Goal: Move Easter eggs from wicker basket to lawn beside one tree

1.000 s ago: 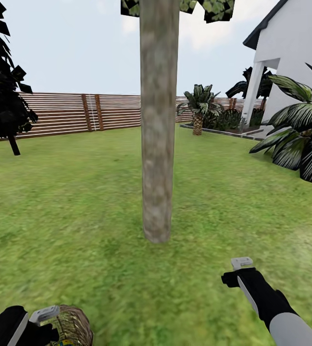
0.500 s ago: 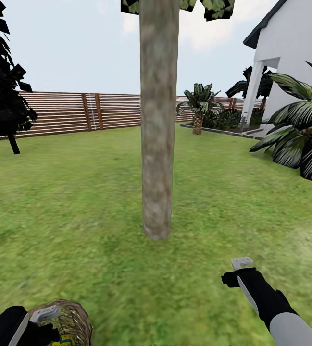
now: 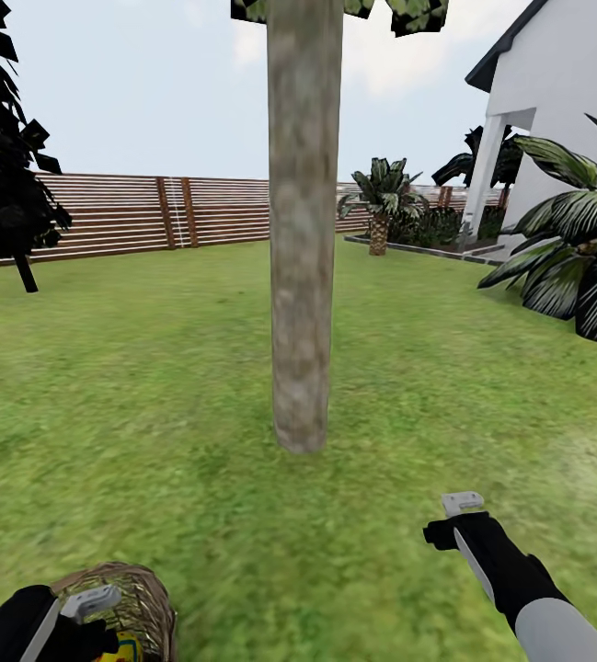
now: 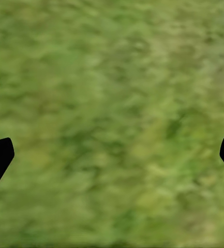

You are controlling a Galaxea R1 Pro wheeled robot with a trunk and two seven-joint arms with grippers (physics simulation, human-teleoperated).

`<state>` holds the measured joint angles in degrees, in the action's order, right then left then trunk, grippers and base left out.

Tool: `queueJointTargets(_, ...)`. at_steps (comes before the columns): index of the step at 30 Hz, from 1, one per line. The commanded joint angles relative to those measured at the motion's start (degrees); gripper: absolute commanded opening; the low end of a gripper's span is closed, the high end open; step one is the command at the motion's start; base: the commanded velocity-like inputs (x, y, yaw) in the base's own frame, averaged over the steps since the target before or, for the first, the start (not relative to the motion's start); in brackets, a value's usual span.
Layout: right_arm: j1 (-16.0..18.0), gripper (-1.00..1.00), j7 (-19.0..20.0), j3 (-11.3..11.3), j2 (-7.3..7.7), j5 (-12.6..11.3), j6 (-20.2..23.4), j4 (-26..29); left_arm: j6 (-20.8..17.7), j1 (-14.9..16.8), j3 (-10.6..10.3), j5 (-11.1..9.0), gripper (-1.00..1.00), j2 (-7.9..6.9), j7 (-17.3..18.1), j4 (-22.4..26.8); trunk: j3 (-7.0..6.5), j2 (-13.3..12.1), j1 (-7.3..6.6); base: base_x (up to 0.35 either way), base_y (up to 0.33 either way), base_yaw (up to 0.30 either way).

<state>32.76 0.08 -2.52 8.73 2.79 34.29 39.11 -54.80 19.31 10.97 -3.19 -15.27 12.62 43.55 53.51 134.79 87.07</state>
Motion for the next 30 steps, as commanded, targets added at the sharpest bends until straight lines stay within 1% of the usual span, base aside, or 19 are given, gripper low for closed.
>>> queueJointTargets(1, 0.02, 1.0, 0.01, -0.23, 0.06, 0.29, 0.34, 0.08, -0.31, 0.02, 0.1, -0.29, 1.0, 0.17, -0.07, 0.05, 0.06, 0.03, -0.01, 0.0, 0.0, 0.0)
queueJointTargets(17, 0.02, 1.0, 0.01, -0.29, 0.06, 0.26, 0.34, 0.01, -0.22, 0.02, 0.31, -0.41, 1.0, 0.3, -0.06, 0.05, 0.06, 0.03, -0.01, 0.0, -0.001, 0.0)
queueJointTargets(25, 0.02, 1.0, 0.01, -0.29, 0.06, 0.28, 0.34, -0.06, -0.21, 0.02, 0.28, -0.58, 1.0, 0.24, 0.28, 0.05, 0.06, 0.03, -0.01, -0.012, -0.175, 0.0)
queueJointTargets(30, 0.02, 1.0, 0.01, -0.29, 0.06, 0.29, 0.34, -0.22, -0.22, 0.02, 0.21, -0.59, 1.0, 0.32, 0.29, 0.05, 0.06, 0.03, -0.01, -0.005, -0.045, 0.0)
